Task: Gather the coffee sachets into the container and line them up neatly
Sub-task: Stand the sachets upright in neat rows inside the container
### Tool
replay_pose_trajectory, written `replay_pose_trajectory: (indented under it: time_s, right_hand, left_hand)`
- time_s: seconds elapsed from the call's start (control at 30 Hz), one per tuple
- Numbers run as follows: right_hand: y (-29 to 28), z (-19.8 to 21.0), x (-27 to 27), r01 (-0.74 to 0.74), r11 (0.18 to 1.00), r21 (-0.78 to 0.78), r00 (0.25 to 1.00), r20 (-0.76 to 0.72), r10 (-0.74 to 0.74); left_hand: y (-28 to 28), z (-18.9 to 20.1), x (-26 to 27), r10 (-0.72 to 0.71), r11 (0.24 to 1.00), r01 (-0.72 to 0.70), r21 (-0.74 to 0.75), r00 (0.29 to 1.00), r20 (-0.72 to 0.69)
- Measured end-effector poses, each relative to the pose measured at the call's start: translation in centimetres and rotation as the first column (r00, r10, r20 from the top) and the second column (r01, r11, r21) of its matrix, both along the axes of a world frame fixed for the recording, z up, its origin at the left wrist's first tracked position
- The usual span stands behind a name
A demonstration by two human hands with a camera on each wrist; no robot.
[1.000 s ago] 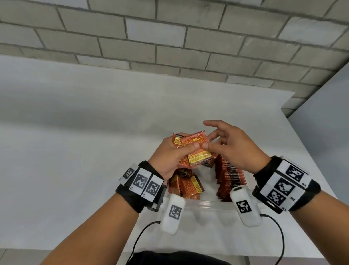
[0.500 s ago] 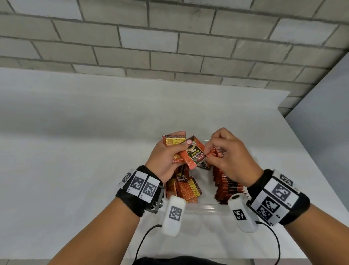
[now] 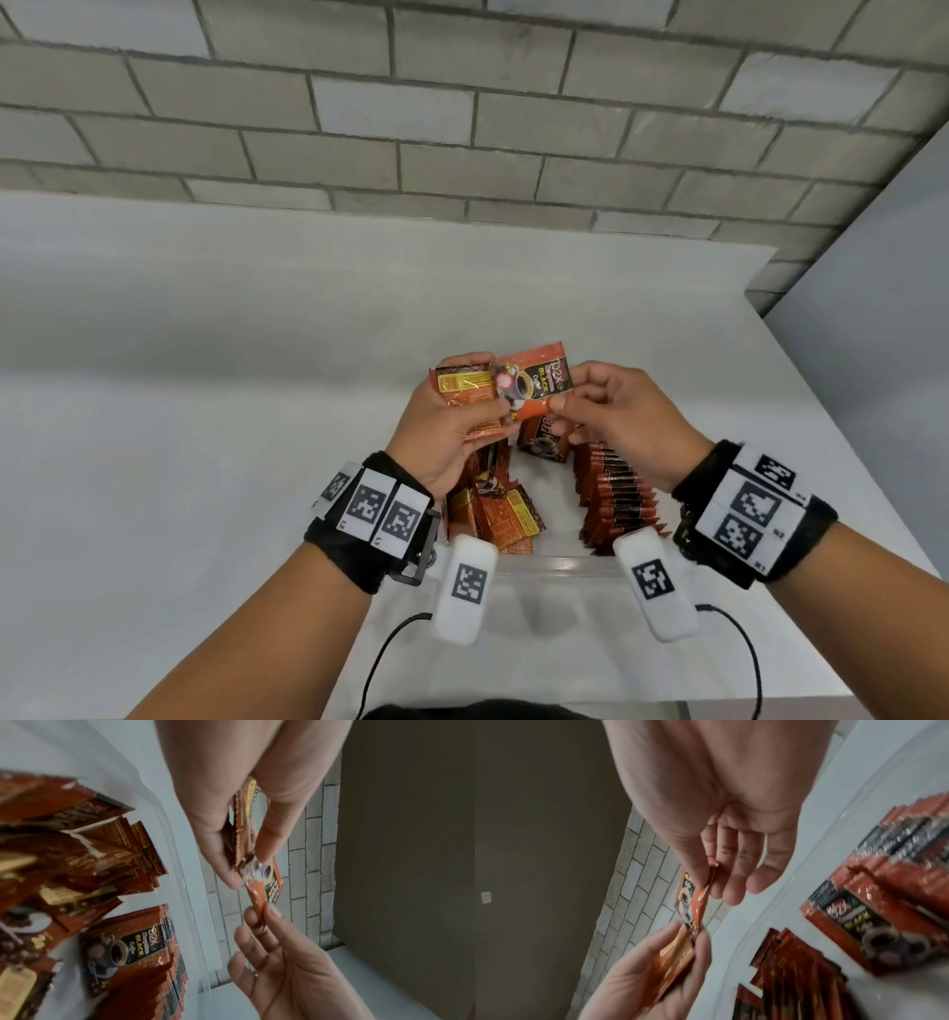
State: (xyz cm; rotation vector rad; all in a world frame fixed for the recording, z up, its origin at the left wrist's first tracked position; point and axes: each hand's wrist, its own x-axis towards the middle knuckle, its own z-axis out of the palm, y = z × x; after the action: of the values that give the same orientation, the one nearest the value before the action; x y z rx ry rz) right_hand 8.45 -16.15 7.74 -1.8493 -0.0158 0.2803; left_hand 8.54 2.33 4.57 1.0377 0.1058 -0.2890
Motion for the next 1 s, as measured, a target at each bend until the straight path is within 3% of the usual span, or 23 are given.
replay_pose_trajectory:
  time_s: [0.13,0.23,0.3,0.37,0.67,1.0]
  right_hand:
    - [-1.9,0.1,1.4,0.021,0.949,-0.316,0.995,0.100,0.012]
    - [-2.8,-0.6,2.1,-0.038,0.761,-0.648,0.982,0.117,0.148]
    - [-2.7,-1.2,2.4,-0.104,0.626,-0.773,0.967,0.068,0.244]
    - [-2.3,-1.8,2.9,-0.143,0.549,-0.823,0.963,0.012,0.269]
    - [-0.5,-2.9,4.7,-0.324,0.357,-0.876,0.928,-0.222,0.300]
    - [0.4,-2.9,5.5,-0.312,0.104,-0.944,0.898,-0.258,0.357]
  left_hand:
    - [1.9,-0.9,0.3,0.090,0.995,-0.093,-0.033,0.992,-0.094]
    - [2.9,-1.8,0.3,0.126,0.986,-0.141,-0.084,0.978,-0.168]
    - [2.9,-2.2,0.2,0.120,0.986,-0.139,-0.090,0.975,-0.187]
    - [2.8,-2.3,0.2,0.115,0.987,-0.133,-0.086,0.976,-0.185]
    - [3.1,-2.7,0.4,0.108,0.983,-0.135,-0.126,0.974,-0.200]
    - [3.3,-2.7,0.3,0.097,0.974,-0.137,-0.178,0.971,-0.218]
